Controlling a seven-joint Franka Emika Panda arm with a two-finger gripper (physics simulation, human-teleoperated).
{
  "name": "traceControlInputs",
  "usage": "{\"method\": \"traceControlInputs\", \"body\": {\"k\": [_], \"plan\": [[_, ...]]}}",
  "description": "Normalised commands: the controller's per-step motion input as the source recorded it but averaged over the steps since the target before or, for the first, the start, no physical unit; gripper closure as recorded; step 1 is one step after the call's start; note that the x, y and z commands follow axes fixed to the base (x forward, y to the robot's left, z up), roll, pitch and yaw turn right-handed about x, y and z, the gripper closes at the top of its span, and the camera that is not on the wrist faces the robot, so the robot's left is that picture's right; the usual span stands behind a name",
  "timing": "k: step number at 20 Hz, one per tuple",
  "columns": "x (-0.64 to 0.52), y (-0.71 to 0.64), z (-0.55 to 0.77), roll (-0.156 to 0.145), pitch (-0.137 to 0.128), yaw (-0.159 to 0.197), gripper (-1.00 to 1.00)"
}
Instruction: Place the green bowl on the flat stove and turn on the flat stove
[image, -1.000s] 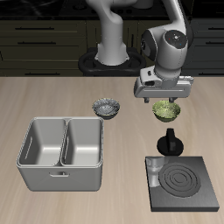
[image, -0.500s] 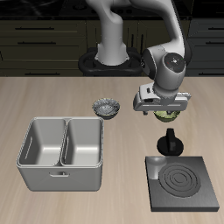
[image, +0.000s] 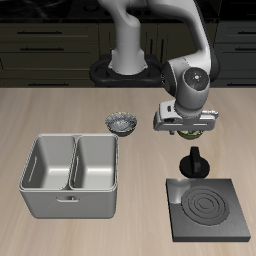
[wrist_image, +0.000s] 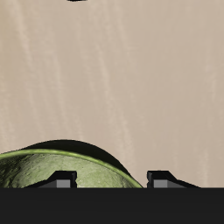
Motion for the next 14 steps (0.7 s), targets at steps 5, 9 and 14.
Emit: {"method": "traceControlInputs", "body": {"k": [5, 9, 14], "plan": [[-0.06, -0.03, 0.12, 0.009, -0.019, -0.024, 1.00], [-0.03, -0.10, 0.16, 0.001, -0.029, -0.013, 1.00], [0.03, -0.06, 0.31, -0.001, -0.052, 0.024, 1.00]]}}
